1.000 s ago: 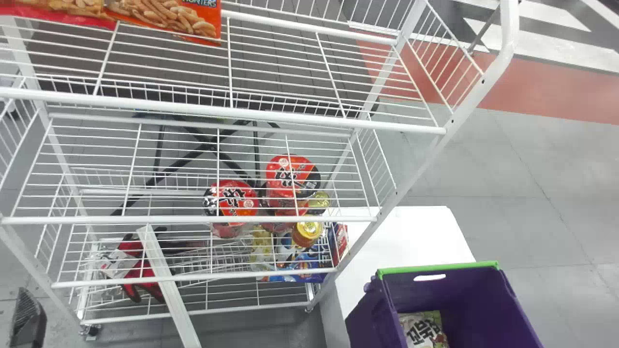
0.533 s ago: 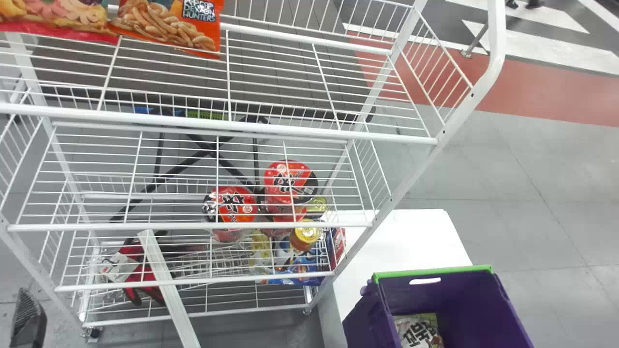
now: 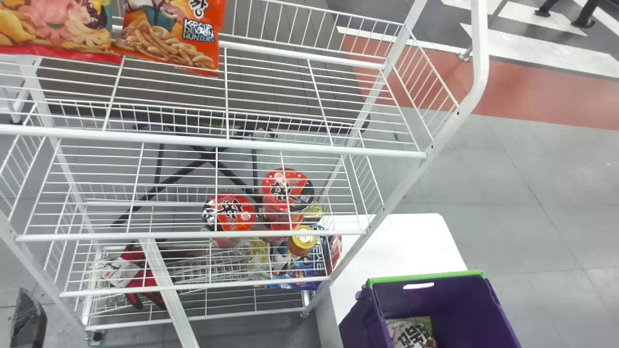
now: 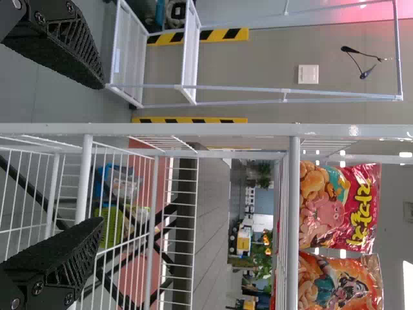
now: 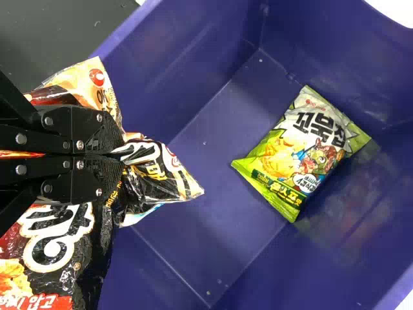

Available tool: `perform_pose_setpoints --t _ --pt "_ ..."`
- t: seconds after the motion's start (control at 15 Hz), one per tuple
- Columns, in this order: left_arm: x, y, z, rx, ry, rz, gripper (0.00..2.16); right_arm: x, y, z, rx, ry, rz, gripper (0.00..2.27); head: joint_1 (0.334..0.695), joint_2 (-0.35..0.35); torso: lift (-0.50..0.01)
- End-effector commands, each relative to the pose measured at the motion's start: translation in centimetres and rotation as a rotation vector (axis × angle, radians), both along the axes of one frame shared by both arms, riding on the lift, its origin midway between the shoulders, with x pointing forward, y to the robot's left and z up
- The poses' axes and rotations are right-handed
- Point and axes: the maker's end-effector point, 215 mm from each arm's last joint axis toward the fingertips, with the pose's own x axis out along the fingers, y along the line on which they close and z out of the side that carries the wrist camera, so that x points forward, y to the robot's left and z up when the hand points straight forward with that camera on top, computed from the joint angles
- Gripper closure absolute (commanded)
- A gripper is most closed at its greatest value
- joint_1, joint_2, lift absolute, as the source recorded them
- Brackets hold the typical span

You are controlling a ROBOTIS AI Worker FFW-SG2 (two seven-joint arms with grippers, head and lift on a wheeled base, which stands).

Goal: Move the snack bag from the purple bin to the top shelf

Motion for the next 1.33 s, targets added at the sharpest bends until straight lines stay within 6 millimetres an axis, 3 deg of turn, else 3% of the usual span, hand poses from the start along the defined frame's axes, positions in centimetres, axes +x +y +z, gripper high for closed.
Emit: perform_pose_setpoints --t 0.0,1.27 --pt "-0.01 0.01 -0.03 0.000 0.001 0.000 0.07 0.01 0.14 -0.05 0.002 0.000 0.001 2.25 0.695 -0.350 -0.173" --pt "0.03 0.01 -0.16 -0.001 0.002 0.001 0.07 0.39 0.21 -0.25 -0.004 0.002 0.010 2.25 0.695 -0.350 -0.097"
